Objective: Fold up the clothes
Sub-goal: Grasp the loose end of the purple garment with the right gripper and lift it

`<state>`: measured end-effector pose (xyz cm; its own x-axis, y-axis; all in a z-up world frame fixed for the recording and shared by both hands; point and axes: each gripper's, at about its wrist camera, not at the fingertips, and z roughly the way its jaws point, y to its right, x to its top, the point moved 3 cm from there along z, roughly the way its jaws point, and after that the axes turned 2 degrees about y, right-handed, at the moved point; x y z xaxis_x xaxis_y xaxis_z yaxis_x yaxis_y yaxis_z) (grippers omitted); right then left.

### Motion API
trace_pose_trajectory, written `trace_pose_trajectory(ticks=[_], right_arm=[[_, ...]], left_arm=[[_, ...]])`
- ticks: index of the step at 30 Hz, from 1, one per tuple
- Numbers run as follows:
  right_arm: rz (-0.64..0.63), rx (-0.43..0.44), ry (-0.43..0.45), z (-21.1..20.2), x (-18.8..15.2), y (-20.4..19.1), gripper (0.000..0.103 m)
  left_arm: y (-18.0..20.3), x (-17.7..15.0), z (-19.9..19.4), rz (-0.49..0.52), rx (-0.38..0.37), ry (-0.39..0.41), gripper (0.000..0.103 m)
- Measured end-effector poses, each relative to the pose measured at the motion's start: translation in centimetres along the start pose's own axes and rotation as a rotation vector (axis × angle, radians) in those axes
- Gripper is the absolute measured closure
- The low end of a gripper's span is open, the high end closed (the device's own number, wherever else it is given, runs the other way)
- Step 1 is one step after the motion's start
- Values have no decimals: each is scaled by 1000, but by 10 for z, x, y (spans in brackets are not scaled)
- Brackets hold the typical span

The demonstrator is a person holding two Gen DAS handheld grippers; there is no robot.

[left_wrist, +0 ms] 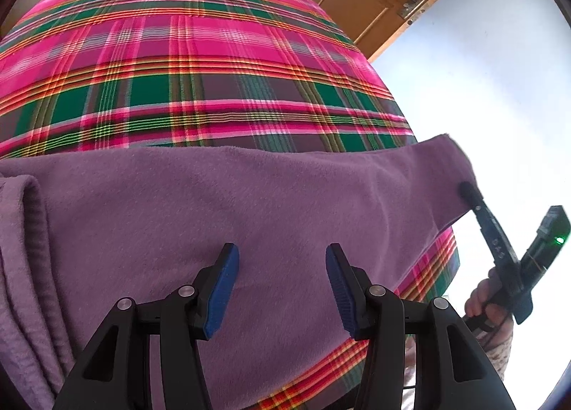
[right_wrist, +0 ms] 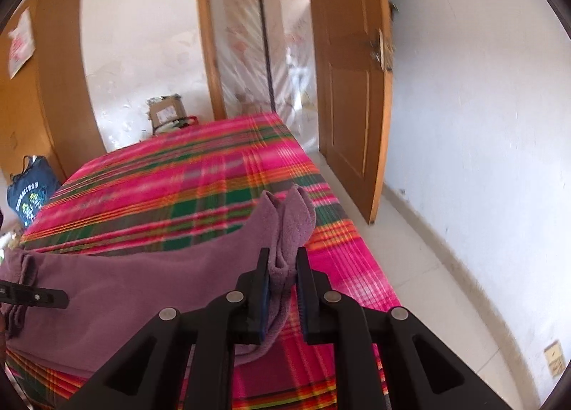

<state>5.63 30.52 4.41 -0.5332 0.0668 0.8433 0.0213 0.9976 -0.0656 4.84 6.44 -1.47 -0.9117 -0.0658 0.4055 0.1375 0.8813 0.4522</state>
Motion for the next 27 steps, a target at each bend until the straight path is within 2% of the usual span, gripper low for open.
trace_pose_trajectory(ticks=[6, 12, 19, 27], right_arm=[[-77, 69, 76, -24, 23, -39, 90], [-148, 136, 104, -37, 30, -80, 90], [-226, 219, 104, -43, 26, -127, 90], [-282, 301, 64, -41, 9, -178, 90]], left_arm=[[-1, -3, -8, -10, -19, 8, 50], [-7, -4, -25, -33, -47, 38, 50], [-25, -5, -45, -77, -54, 83, 50], [-49, -8, -64, -137, -61, 119, 50]])
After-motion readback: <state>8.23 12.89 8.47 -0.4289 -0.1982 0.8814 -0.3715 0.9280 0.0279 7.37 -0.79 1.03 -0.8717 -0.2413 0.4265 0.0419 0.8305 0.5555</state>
